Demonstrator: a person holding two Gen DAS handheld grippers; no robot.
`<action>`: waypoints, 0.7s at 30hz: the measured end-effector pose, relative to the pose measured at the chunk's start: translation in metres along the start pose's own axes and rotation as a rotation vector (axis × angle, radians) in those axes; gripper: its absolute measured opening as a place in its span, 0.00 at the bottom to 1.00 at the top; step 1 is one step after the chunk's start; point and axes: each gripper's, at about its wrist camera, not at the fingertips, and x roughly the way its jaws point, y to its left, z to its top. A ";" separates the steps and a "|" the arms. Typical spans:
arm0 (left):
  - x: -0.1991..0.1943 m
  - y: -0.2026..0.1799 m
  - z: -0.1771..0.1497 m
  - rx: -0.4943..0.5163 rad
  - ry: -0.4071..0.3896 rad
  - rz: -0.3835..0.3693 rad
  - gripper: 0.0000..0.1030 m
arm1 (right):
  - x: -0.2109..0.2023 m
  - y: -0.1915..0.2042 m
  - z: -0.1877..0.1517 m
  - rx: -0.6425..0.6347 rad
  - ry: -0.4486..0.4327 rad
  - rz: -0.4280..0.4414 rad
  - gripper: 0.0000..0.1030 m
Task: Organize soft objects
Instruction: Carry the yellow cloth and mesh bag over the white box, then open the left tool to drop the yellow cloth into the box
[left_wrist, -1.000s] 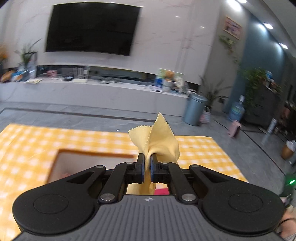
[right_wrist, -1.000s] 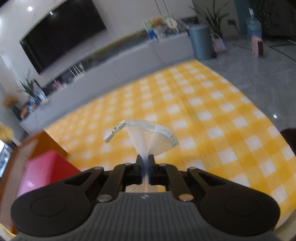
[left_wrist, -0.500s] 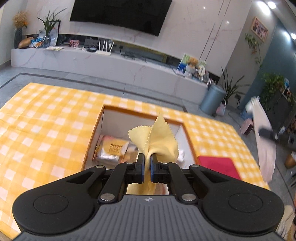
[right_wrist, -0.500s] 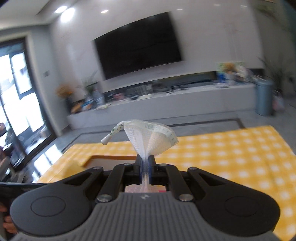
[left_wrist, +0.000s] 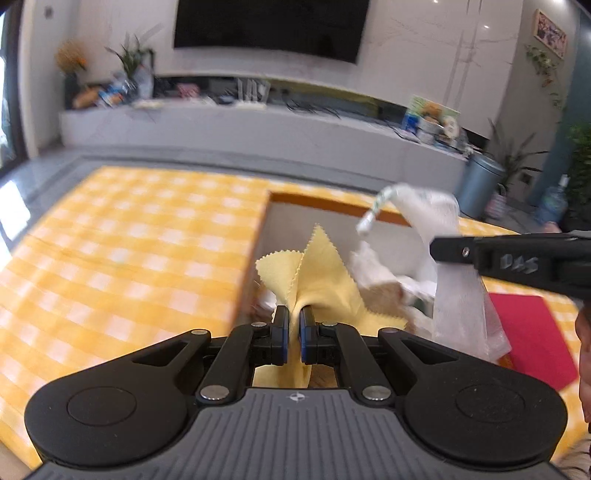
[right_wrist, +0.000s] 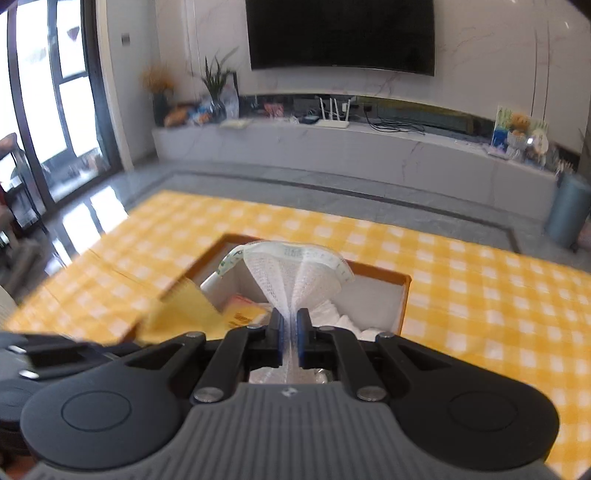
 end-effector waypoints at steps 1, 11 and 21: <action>-0.001 0.000 0.001 0.005 -0.021 0.004 0.06 | 0.009 0.002 0.002 -0.033 0.011 -0.028 0.04; -0.010 0.000 0.006 0.024 -0.076 0.040 0.88 | 0.073 0.004 0.006 -0.208 0.176 -0.171 0.22; -0.025 -0.012 0.009 0.034 -0.150 0.104 0.97 | 0.004 -0.018 -0.005 -0.086 -0.066 -0.203 0.97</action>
